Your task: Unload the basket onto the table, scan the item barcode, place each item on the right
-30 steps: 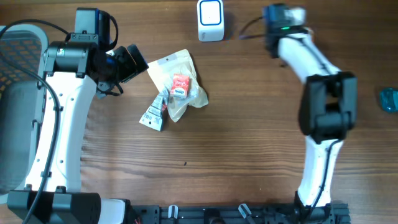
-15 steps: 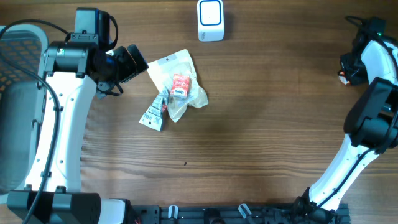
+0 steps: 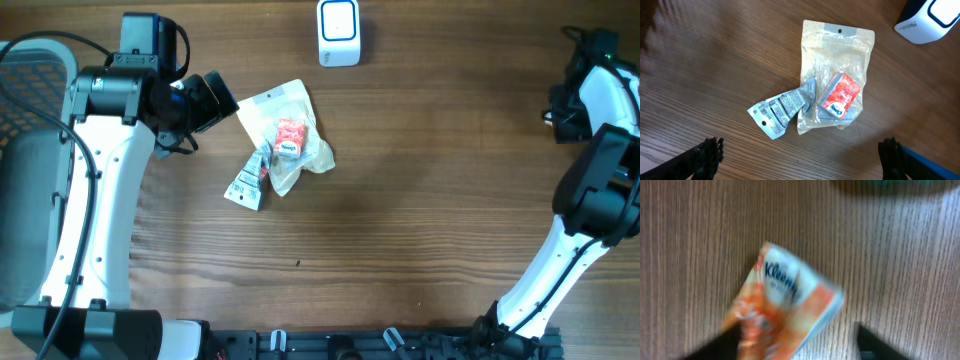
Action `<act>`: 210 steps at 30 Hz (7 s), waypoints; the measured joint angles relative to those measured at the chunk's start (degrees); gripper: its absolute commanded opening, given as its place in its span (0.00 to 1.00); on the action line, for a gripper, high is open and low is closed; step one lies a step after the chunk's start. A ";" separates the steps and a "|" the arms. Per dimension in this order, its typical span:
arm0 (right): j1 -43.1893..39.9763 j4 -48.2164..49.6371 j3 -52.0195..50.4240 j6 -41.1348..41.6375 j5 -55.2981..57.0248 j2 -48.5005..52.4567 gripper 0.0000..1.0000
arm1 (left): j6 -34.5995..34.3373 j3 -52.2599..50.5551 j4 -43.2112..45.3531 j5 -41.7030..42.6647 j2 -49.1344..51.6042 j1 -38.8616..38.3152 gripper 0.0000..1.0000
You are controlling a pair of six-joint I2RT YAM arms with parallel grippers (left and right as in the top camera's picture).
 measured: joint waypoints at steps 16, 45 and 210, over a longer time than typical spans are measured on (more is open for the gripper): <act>15.98 0.85 -2.47 -32.70 -6.82 -9.70 0.05 | 0.00 0.00 -0.02 0.00 0.00 0.00 1.00; -0.92 33.77 -19.10 -69.51 10.05 -3.28 0.05 | 0.00 0.00 0.00 0.00 0.00 0.00 1.00; 47.76 6.21 -22.03 -39.41 25.00 -12.22 0.14 | -3.06 -36.30 24.28 -6.86 -11.98 4.46 1.00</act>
